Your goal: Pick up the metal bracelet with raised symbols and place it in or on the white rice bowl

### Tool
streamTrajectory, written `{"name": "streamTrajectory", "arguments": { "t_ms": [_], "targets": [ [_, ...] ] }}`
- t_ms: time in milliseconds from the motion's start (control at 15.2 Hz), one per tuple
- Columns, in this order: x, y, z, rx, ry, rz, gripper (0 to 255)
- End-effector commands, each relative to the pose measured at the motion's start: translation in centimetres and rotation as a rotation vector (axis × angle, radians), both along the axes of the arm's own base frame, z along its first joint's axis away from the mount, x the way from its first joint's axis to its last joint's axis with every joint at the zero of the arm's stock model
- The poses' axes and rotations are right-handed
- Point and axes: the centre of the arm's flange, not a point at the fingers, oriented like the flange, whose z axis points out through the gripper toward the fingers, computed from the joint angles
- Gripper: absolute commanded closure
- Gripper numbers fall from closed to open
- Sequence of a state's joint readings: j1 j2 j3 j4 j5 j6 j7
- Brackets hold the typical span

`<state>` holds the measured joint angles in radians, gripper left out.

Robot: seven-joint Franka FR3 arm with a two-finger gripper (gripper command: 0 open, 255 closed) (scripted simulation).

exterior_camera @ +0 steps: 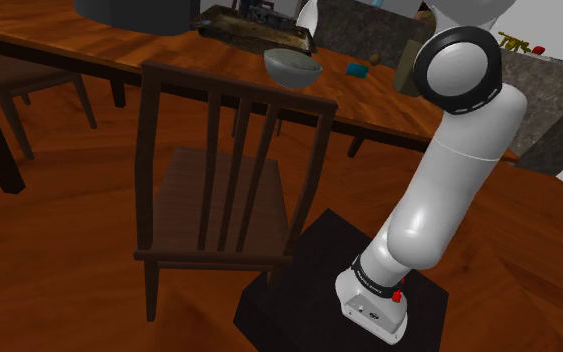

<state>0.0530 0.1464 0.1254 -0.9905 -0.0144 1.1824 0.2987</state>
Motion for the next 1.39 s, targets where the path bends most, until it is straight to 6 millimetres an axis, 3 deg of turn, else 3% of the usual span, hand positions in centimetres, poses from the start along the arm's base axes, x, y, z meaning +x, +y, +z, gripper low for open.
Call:
{"name": "streamTrajectory", "arguments": {
  "t_ms": [0, 660, 726, 1320],
  "targets": [
    [-0.1, -0.1, 0.7, 0.0, 0.001, 0.0, 255],
    [-0.1, -13.3, 1.2, 0.0, 0.001, 0.0, 255],
    [-0.1, -15.3, 1.3, 0.0, 0.001, 0.0, 255],
    [-0.1, -15.3, -3.4, 0.0, 0.001, 0.0, 255]
  ]
}}
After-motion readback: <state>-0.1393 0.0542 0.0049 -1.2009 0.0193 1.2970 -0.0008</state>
